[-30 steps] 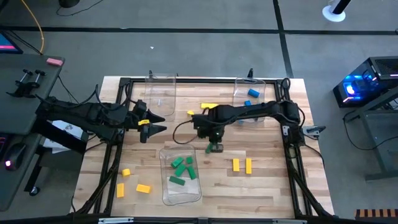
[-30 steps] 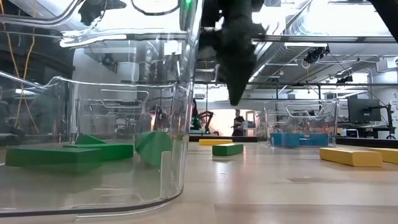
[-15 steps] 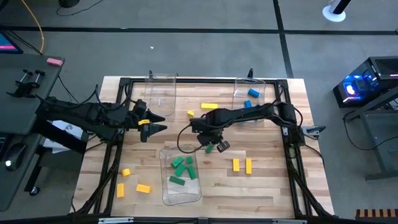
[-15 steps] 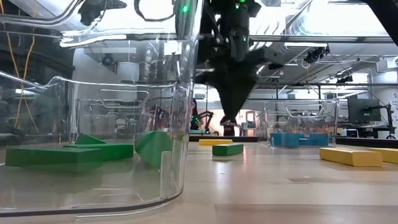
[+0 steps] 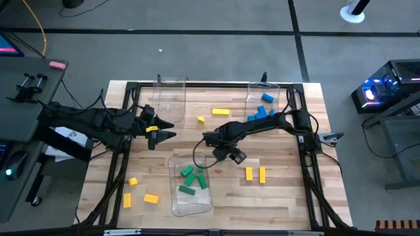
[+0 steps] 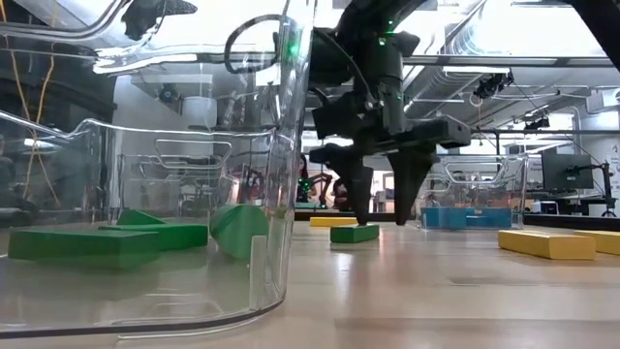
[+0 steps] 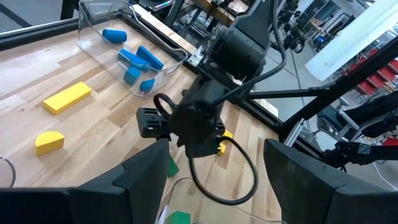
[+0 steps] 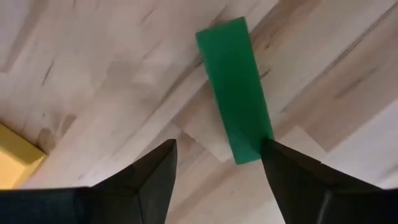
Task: Sort blocks
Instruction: Put the green block into the bottom transparent bin
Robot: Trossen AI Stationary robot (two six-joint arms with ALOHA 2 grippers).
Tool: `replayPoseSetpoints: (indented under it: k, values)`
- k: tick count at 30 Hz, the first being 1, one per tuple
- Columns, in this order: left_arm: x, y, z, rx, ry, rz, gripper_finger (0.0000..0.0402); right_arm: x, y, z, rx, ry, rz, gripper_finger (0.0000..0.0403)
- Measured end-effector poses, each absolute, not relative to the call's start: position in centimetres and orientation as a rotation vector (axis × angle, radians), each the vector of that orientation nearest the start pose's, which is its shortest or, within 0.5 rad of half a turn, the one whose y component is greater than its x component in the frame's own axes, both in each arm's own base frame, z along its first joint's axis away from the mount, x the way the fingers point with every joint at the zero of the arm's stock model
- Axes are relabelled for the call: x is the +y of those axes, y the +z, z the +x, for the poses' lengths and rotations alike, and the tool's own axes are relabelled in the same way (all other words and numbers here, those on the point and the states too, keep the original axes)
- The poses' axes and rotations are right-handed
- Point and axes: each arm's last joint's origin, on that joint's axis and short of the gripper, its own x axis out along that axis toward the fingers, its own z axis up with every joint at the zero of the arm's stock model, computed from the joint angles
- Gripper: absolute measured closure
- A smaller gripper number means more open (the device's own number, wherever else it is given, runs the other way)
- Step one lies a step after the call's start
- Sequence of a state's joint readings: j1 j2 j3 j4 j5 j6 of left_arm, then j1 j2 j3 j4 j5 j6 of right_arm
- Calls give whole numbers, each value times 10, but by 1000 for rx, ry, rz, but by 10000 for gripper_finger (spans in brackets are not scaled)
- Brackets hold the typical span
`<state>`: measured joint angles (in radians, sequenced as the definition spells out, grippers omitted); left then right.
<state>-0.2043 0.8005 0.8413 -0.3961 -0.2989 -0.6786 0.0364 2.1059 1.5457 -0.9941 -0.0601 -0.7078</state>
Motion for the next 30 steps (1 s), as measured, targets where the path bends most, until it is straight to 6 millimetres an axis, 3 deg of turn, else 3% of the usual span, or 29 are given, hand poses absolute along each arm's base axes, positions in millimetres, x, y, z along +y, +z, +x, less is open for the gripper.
replayPoseSetpoints:
  k: [5,21,30]
  values:
    - [-26,330,166,298,206,-582,154,18,148,396,1435,563,-545,174]
    - [-26,330,166,298,206,-583,154,17,172,418,1302,566,-618,176]
    - [-26,330,166,296,208,-601,154,17,145,408,1302,605,-651,176]
